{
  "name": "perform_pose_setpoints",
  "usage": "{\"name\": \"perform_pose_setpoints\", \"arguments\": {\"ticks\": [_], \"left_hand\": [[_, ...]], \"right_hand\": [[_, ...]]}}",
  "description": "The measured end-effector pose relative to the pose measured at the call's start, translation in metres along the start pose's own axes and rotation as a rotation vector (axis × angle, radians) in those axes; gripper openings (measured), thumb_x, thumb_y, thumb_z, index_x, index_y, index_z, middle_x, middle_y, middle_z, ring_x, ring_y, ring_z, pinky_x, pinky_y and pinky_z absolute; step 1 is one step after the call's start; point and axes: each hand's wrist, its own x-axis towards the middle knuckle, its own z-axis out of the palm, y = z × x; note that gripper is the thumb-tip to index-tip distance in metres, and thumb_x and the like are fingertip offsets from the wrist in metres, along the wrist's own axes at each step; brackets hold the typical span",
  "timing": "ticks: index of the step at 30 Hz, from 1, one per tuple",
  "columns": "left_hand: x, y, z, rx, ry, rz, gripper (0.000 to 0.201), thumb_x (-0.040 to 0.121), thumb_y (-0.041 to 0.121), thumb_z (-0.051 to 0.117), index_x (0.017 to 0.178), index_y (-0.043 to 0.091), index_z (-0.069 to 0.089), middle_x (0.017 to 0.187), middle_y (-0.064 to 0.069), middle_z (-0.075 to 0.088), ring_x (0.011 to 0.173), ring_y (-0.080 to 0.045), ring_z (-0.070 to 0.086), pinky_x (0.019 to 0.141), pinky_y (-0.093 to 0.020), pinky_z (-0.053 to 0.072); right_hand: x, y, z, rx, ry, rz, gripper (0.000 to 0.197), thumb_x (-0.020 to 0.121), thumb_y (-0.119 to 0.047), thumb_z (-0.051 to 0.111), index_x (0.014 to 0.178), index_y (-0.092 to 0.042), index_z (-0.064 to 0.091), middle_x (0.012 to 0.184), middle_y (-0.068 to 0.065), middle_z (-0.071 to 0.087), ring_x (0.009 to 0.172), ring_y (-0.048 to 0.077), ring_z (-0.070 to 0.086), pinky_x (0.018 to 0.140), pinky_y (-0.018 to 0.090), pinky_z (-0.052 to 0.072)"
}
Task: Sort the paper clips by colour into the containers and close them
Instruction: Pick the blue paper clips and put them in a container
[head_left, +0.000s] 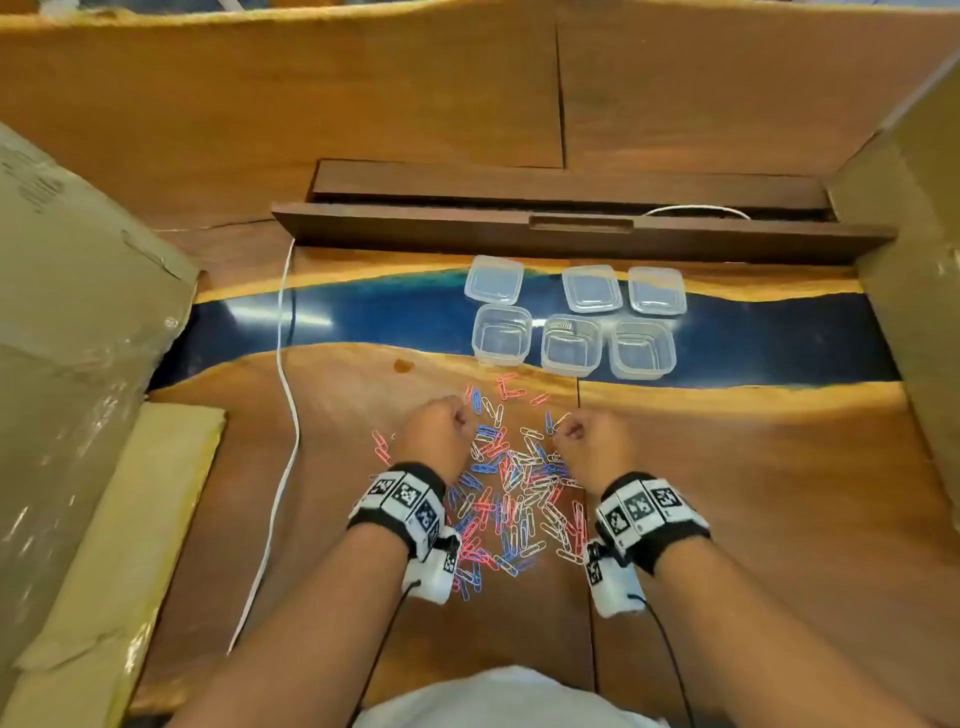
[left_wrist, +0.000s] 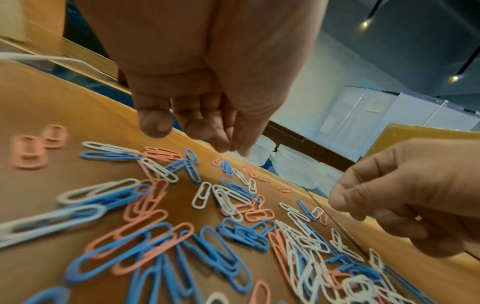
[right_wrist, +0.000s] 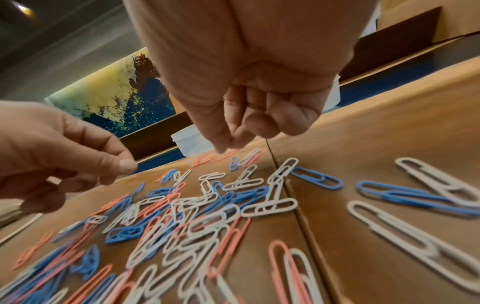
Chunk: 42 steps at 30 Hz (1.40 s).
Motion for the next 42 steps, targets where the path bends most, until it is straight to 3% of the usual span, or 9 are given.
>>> {"name": "perform_pose_setpoints", "arguments": {"ticks": [5, 15, 20, 25, 28, 31, 36, 39, 42], "left_hand": [[0.037, 0.014, 0.009, 0.065, -0.001, -0.051, 0.013, 0.084, 0.026, 0.067, 0.082, 0.017, 0.057, 0.080, 0.001, 0.062, 0.072, -0.020, 0.057, 0.064, -0.028, 0.043], [0.047, 0.016, 0.010, 0.144, -0.015, -0.064, 0.010, 0.089, 0.021, 0.063, 0.091, 0.012, 0.066, 0.094, -0.005, 0.065, 0.086, -0.025, 0.060, 0.078, -0.035, 0.050], [0.052, 0.017, 0.007, 0.143, -0.062, -0.051, 0.013, 0.090, 0.017, 0.057, 0.078, 0.013, 0.061, 0.087, -0.007, 0.064, 0.078, -0.026, 0.059, 0.068, -0.033, 0.047], [0.050, 0.015, 0.004, 0.087, -0.081, -0.020, 0.015, 0.085, 0.012, 0.054, 0.072, 0.013, 0.063, 0.082, -0.002, 0.066, 0.077, -0.026, 0.063, 0.070, -0.032, 0.052], [0.043, 0.006, -0.001, -0.063, -0.040, -0.027, 0.017, 0.083, 0.010, 0.058, 0.069, 0.020, 0.059, 0.074, 0.008, 0.061, 0.071, -0.018, 0.061, 0.066, -0.026, 0.049], [0.038, -0.010, -0.011, -0.314, -0.052, -0.088, 0.021, 0.085, 0.001, 0.060, 0.077, 0.020, 0.057, 0.073, -0.002, 0.066, 0.064, -0.014, 0.065, 0.055, -0.023, 0.046], [0.035, -0.034, -0.031, -0.632, -0.121, -0.249, 0.037, 0.086, -0.016, 0.043, 0.104, 0.012, 0.059, 0.078, -0.007, 0.062, 0.062, -0.015, 0.062, 0.043, -0.025, 0.050], [0.041, -0.034, -0.037, -0.571, -0.091, -0.279, 0.035, 0.086, -0.011, 0.036, 0.085, 0.012, 0.062, 0.073, -0.002, 0.057, 0.057, -0.012, 0.051, 0.043, -0.024, 0.043], [0.052, -0.028, -0.035, -0.375, -0.061, -0.252, 0.023, 0.090, 0.009, 0.042, 0.078, 0.011, 0.061, 0.074, -0.003, 0.057, 0.068, -0.019, 0.051, 0.063, -0.029, 0.042]], "right_hand": [[0.028, -0.011, 0.003, -0.038, 0.020, 0.047, 0.020, 0.083, -0.027, 0.069, 0.071, -0.015, 0.059, 0.069, 0.002, 0.062, 0.068, 0.021, 0.058, 0.057, 0.027, 0.040], [0.044, -0.015, 0.013, -0.118, -0.110, 0.049, 0.022, 0.082, -0.015, 0.057, 0.060, -0.017, 0.053, 0.071, 0.005, 0.067, 0.070, 0.023, 0.062, 0.063, 0.028, 0.048], [0.044, -0.019, 0.014, -0.192, -0.160, 0.004, 0.015, 0.081, -0.013, 0.058, 0.067, -0.016, 0.058, 0.075, 0.008, 0.068, 0.076, 0.025, 0.063, 0.069, 0.032, 0.053], [0.042, -0.023, 0.010, -0.316, -0.211, -0.043, 0.030, 0.083, -0.018, 0.057, 0.054, -0.017, 0.051, 0.055, 0.005, 0.050, 0.057, 0.024, 0.052, 0.054, 0.027, 0.044], [0.038, -0.024, 0.008, -0.357, -0.253, -0.088, 0.038, 0.085, -0.020, 0.059, 0.049, -0.017, 0.045, 0.049, 0.002, 0.041, 0.050, 0.022, 0.044, 0.050, 0.026, 0.038], [0.034, -0.025, 0.004, -0.363, -0.255, -0.141, 0.036, 0.086, -0.023, 0.058, 0.053, -0.016, 0.046, 0.050, 0.002, 0.042, 0.051, 0.022, 0.046, 0.049, 0.027, 0.038], [0.029, -0.031, 0.001, 0.011, -0.191, -0.110, 0.018, 0.085, -0.013, 0.061, 0.071, -0.014, 0.050, 0.065, 0.001, 0.059, 0.060, 0.017, 0.057, 0.053, 0.028, 0.047], [0.026, -0.041, 0.004, 0.409, -0.318, -0.011, 0.013, 0.088, 0.004, 0.056, 0.087, -0.008, 0.050, 0.078, 0.014, 0.066, 0.060, 0.020, 0.066, 0.054, 0.029, 0.055], [0.031, -0.056, 0.012, 0.560, -0.366, 0.048, 0.014, 0.091, 0.005, 0.047, 0.095, -0.007, 0.052, 0.077, 0.014, 0.063, 0.058, 0.023, 0.062, 0.055, 0.035, 0.055]]}}
